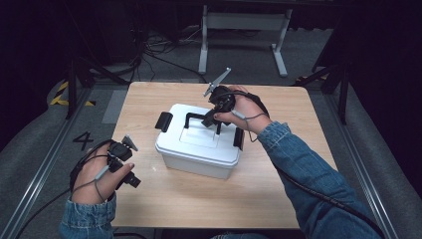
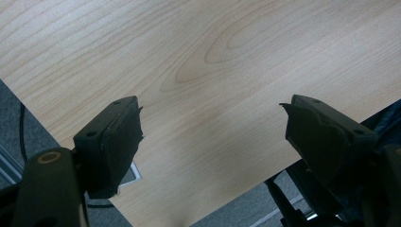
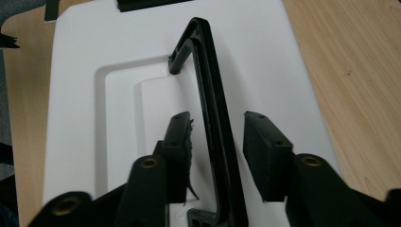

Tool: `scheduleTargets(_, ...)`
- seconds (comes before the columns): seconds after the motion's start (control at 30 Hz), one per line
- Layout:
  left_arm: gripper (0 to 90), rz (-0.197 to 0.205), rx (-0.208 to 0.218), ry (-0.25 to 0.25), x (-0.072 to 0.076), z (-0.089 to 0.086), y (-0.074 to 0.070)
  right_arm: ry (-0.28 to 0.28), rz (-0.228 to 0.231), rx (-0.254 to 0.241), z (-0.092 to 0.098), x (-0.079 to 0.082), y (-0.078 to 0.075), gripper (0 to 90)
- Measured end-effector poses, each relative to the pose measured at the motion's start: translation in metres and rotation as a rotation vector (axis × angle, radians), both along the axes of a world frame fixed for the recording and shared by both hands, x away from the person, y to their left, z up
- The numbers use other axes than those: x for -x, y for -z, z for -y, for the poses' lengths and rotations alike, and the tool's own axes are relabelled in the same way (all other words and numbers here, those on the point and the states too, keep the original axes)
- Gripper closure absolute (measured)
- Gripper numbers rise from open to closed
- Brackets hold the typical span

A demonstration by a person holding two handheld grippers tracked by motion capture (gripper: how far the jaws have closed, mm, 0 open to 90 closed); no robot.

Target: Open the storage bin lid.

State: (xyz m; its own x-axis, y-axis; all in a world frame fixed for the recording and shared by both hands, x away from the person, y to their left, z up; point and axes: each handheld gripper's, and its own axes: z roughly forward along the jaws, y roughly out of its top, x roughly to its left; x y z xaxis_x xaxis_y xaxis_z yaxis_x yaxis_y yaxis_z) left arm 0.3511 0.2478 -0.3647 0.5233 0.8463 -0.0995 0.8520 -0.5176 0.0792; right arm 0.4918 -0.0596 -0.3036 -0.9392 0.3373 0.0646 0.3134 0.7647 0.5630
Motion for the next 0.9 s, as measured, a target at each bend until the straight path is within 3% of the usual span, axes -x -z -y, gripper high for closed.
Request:
scheduleTargets(0.13,20.2,0.003,0.0,-0.002,0.001,-0.001,-0.001,-0.027,0.025,0.023,-0.004,0.004,-0.005,78.3)
scheduleTargets(0.33,20.2,0.012,-0.005,0.005,0.0,-0.001,-0.001,-0.08,0.033,0.045,-0.009,0.014,-0.009,83.3)
scheduleTargets(0.5,20.1,0.007,0.0,-0.004,0.0,-0.001,-0.001,-0.115,0.05,0.069,-0.011,0.017,-0.011,84.1)
scheduleTargets(0.9,20.2,0.003,0.004,-0.012,0.0,-0.001,-0.001,-0.139,0.066,0.049,-0.009,0.016,-0.012,84.5)
